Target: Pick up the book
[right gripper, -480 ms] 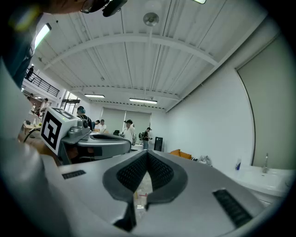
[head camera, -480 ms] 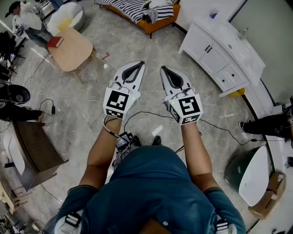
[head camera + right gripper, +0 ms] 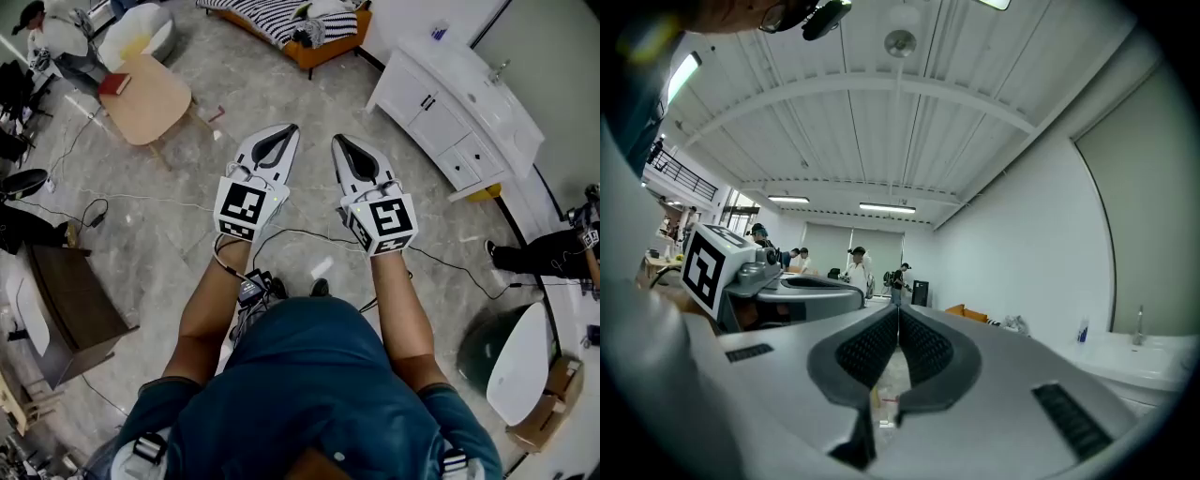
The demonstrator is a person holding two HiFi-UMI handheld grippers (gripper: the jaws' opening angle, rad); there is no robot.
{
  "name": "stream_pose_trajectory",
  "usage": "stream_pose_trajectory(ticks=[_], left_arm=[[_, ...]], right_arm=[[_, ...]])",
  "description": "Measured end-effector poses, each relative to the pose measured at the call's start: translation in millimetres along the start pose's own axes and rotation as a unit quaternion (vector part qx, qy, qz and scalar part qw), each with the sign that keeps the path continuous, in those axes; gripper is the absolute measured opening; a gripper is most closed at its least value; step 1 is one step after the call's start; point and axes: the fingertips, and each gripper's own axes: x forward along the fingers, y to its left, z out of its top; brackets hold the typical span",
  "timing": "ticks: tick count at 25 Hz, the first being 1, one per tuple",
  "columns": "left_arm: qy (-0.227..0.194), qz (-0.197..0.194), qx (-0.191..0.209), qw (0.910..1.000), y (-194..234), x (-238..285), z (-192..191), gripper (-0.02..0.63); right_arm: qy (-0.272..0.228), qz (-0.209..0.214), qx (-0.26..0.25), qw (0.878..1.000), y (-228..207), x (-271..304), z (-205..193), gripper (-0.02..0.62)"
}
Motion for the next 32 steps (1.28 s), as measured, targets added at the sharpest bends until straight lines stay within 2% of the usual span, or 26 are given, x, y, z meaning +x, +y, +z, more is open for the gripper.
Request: stream_pose_trajectory(ticks=[6, 11, 24, 32], left_arm=[[0.002, 0.002, 0.001, 1.0, -1, 7, -3, 0.002], [0.004, 0.006, 0.003, 1.0, -4, 15, -4, 0.002], [0.018, 0.022, 0.021, 0.9994, -31, 73, -7, 0.002], [0.023, 0.02, 0.017, 0.9994, 1, 95, -17, 0.002]], right_arm=[[-0.009, 0.004, 0.021, 1.0, -8, 2, -1, 0.029], [-0.013, 0.003, 0.012, 1.0, -15, 2, -1, 0.029], [-0.026, 0.018, 0.014, 0.999, -73, 4, -12, 0.014], [-0.019, 0.018, 0.022, 0.999, -85, 44, -20, 0.014]])
